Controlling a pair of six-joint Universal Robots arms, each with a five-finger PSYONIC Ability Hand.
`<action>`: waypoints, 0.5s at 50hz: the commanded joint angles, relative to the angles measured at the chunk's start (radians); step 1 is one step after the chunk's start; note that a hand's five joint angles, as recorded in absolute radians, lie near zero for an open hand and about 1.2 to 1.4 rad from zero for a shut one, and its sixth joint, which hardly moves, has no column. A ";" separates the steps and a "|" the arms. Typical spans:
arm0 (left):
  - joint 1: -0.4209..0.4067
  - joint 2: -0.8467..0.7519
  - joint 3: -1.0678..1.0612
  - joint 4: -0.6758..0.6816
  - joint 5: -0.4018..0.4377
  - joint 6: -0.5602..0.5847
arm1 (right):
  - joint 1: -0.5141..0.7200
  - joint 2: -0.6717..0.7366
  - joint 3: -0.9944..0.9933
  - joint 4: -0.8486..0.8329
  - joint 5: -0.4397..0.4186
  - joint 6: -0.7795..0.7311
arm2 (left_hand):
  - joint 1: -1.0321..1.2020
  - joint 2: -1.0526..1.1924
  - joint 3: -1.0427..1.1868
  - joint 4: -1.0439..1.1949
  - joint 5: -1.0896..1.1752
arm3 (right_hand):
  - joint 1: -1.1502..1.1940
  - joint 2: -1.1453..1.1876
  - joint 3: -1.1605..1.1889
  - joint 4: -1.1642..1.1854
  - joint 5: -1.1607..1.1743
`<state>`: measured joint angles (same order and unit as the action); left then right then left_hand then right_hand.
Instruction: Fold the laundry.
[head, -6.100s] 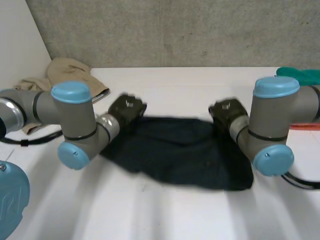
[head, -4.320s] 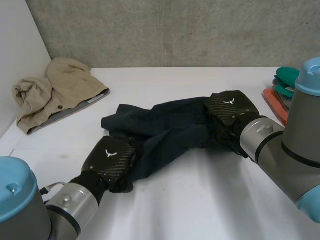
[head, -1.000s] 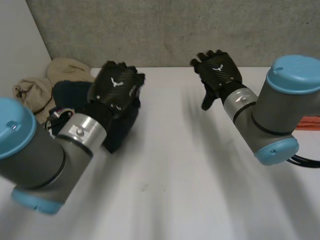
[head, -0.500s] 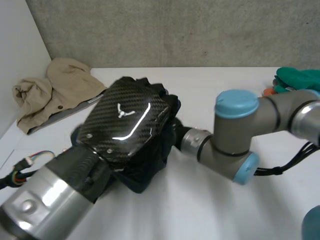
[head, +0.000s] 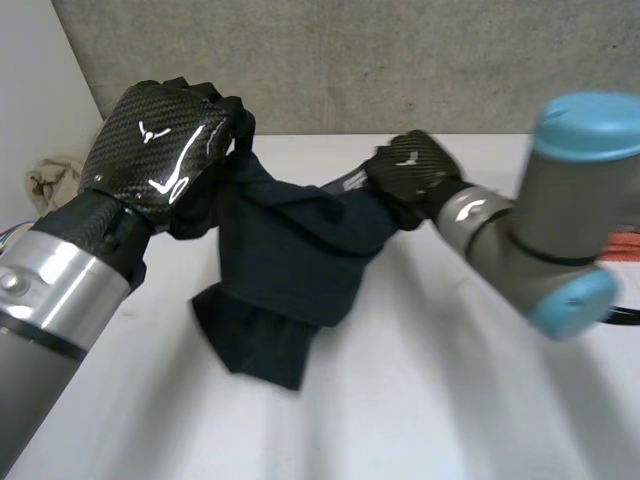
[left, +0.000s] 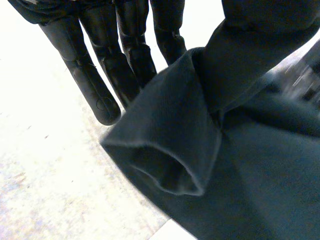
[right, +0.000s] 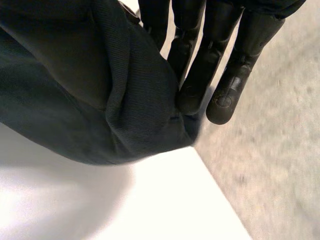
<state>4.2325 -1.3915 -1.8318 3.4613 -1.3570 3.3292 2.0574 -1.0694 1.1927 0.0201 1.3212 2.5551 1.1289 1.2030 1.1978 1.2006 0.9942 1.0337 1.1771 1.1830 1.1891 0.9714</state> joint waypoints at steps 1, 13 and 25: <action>0.015 -0.153 0.034 0.054 -0.002 0.007 | -0.023 -0.190 0.192 0.289 0.039 0.002 | 0.267 0.193 0.198 0.196 0.228 | 0.363 0.219 0.213 0.207 0.250; 0.035 -0.308 0.074 0.050 -0.011 0.019 | 0.211 -0.253 0.392 0.334 0.044 0.240 | 0.267 0.193 0.198 0.196 0.228 | 0.099 -0.045 -0.051 -0.057 -0.014; 0.079 -0.279 0.069 0.038 -0.066 0.079 | 0.112 -0.310 0.242 0.398 0.055 0.139 | 0.267 0.193 0.198 0.196 0.228 | -0.634 -0.778 -0.784 -0.790 -0.747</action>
<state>4.2912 -1.6992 -1.7576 3.5097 -1.3841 3.3622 2.2749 -1.3231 1.5458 0.3623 1.3692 2.7891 1.1289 1.2030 1.1979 1.2006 0.9942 0.4438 0.4953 0.4895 0.4741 0.2951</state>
